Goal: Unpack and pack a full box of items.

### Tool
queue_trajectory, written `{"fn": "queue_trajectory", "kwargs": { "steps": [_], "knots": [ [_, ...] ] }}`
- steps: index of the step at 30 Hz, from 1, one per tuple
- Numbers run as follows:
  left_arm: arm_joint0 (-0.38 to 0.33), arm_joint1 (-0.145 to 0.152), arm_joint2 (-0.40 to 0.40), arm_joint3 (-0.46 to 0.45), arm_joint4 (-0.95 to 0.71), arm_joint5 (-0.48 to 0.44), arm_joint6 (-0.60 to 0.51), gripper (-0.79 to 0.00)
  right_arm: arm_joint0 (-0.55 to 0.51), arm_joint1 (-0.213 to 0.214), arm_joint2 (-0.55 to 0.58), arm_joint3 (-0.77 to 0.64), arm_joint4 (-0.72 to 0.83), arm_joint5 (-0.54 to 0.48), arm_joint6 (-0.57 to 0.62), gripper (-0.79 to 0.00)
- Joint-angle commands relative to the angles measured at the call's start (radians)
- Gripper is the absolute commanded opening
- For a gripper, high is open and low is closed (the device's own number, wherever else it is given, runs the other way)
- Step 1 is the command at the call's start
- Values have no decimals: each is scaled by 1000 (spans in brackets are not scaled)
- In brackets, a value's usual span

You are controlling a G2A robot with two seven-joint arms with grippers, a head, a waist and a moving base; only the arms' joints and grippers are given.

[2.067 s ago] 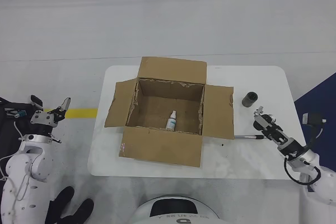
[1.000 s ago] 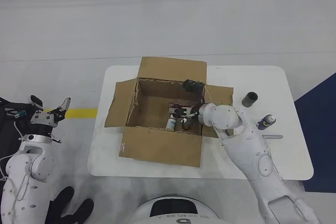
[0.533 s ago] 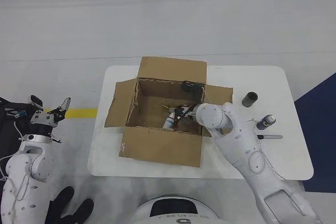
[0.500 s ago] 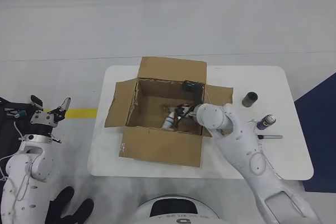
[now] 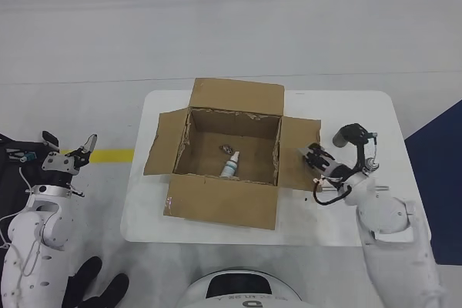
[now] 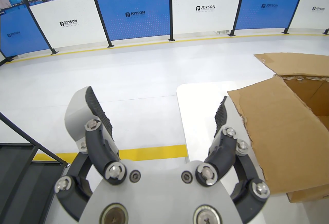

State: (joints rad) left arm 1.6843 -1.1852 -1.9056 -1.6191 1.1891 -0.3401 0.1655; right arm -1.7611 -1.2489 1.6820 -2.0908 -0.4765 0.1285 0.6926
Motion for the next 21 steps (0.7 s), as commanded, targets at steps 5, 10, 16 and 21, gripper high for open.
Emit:
{"fn": "queue_trajectory", "kwargs": {
  "steps": [5,10,16,21],
  "knots": [
    [0,0,0,0,0,0,0,0,-183,-1,158,-43,64,17,-87,-489],
    [0,0,0,0,0,0,0,0,-227,-3,196,-48,43,76,-141,-474],
    [0,0,0,0,0,0,0,0,-246,-5,212,-38,-65,104,-272,-400],
    [0,0,0,0,0,0,0,0,-210,-6,143,11,-310,196,-384,-62]
  ]
}}
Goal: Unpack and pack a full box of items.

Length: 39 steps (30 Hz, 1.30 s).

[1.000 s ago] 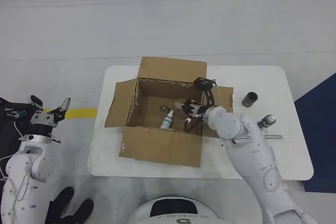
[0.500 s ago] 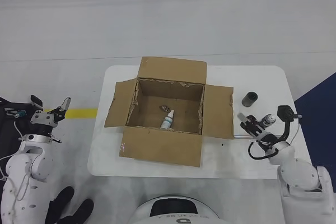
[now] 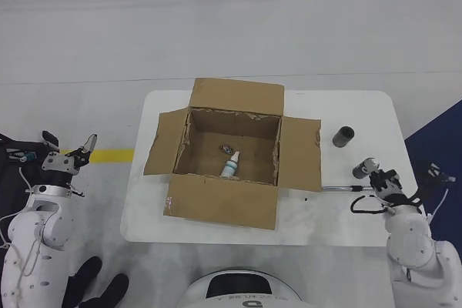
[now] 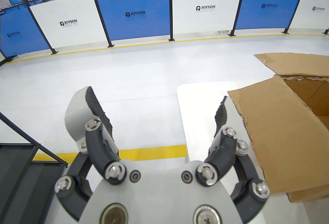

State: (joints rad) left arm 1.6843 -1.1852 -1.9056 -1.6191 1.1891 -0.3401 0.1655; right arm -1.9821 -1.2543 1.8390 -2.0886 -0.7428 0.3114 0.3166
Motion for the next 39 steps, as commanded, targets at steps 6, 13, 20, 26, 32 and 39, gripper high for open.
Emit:
{"fn": "queue_trajectory", "kwargs": {
  "steps": [6,13,20,26,32,39],
  "knots": [
    [0,0,0,0,0,0,0,0,78,5,-48,84,-121,-2,54,0],
    [0,0,0,0,0,0,0,0,247,17,-79,254,-236,2,209,-6],
    [0,0,0,0,0,0,0,0,357,22,-86,398,-252,-23,225,-206],
    [0,0,0,0,0,0,0,0,387,23,-76,441,-237,-29,250,-465],
    [0,0,0,0,0,0,0,0,381,23,-65,426,-218,-38,245,-785],
    [0,0,0,0,0,0,0,0,358,22,-52,391,-193,-39,230,-785]
  ]
}}
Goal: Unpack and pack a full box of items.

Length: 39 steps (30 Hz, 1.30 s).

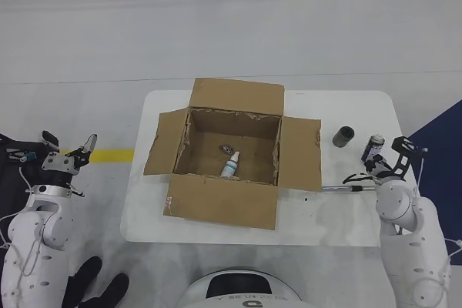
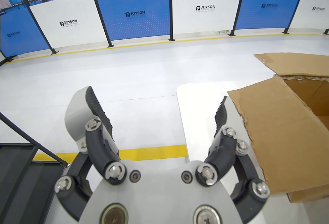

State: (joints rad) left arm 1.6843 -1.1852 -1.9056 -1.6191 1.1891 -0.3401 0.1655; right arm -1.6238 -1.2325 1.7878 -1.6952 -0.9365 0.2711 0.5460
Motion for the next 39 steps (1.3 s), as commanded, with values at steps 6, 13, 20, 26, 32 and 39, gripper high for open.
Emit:
{"fn": "queue_trajectory", "kwargs": {
  "steps": [6,13,20,26,32,39],
  "knots": [
    [0,0,0,0,0,0,0,0,-10,-1,0,-33,3,6,2,-785],
    [0,0,0,0,0,0,0,0,-37,-9,34,-108,137,-45,-107,-413],
    [0,0,0,0,0,0,0,0,-95,-20,74,-159,342,-151,-184,0],
    [0,0,0,0,0,0,0,0,-95,-20,74,-159,342,-151,-184,0],
    [0,0,0,0,0,0,0,0,-36,-15,47,-113,347,-182,-136,0],
    [0,0,0,0,0,0,0,0,-21,-16,22,-118,311,-153,-169,0]
  ]
}}
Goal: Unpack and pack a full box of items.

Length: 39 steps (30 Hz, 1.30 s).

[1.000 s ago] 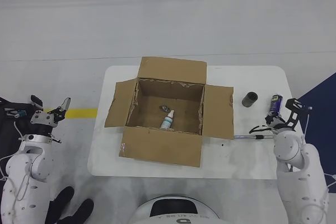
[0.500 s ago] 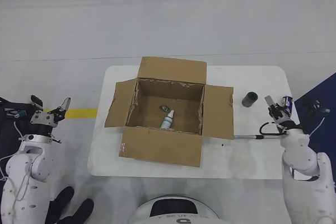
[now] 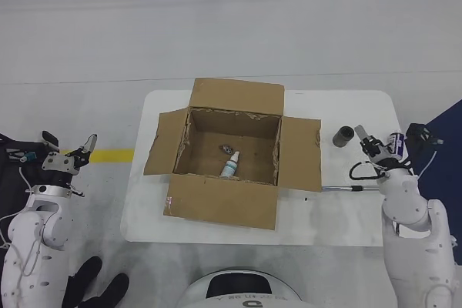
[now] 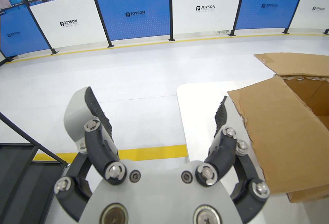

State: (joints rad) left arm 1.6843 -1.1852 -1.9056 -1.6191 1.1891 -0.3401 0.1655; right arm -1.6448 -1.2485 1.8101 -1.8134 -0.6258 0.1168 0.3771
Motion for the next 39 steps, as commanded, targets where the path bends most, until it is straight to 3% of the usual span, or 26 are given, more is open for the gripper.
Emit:
{"fn": "queue_trajectory", "kwargs": {
  "steps": [1,9,11,16,20,26,35,39],
  "knots": [
    [0,0,0,0,0,0,0,0,0,0,0,0,0,1,0,0],
    [0,0,0,0,0,0,0,0,2,0,6,8,-21,25,-20,0],
    [0,0,0,0,0,0,0,0,31,-4,-36,43,-138,150,-96,0],
    [0,0,0,0,0,0,0,0,204,-7,-30,226,-185,361,-166,0],
    [0,0,0,0,0,0,0,0,336,-4,-66,402,-344,495,-227,0],
    [0,0,0,0,0,0,0,0,525,1,-93,660,-485,626,-212,0],
    [0,0,0,0,0,0,0,0,521,2,-106,669,-511,598,-223,0],
    [0,0,0,0,0,0,0,0,625,17,-104,813,-543,502,-46,0]
  ]
}}
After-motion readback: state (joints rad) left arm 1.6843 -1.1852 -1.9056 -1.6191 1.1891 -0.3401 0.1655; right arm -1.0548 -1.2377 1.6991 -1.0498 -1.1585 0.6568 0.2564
